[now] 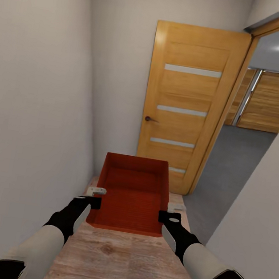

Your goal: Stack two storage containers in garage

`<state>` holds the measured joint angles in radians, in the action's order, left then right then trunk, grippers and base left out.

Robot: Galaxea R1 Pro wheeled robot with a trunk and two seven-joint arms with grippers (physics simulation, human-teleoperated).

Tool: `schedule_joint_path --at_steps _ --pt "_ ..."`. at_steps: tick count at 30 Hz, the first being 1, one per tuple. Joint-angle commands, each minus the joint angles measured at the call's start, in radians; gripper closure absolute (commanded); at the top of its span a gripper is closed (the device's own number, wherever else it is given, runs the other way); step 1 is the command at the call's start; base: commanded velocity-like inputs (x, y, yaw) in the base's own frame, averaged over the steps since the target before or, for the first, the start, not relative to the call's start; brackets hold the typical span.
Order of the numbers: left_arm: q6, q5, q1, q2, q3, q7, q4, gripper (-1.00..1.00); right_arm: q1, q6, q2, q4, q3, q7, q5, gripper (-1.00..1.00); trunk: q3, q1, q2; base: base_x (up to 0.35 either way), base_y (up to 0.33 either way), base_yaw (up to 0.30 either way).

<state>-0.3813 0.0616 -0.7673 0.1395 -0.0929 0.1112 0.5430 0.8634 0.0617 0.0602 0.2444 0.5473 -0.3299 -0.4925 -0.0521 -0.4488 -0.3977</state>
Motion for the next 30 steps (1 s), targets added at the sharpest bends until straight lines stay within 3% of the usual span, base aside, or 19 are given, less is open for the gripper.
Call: schedule_joint_path --at_steps 1,30 --pt "-0.005 -0.016 -0.001 0.012 -0.013 0.001 0.003 1.0 0.0 0.006 0.0 0.0 0.007 -0.012 0.002 1.0 -0.002 -0.001 -0.002 0.322 0.0 0.0" --pt "-0.004 -0.014 -0.002 0.012 -0.013 0.001 0.003 1.0 0.0 0.006 -0.002 0.0 0.006 -0.012 0.002 1.0 -0.002 -0.001 -0.002 0.322 0.0 0.0"
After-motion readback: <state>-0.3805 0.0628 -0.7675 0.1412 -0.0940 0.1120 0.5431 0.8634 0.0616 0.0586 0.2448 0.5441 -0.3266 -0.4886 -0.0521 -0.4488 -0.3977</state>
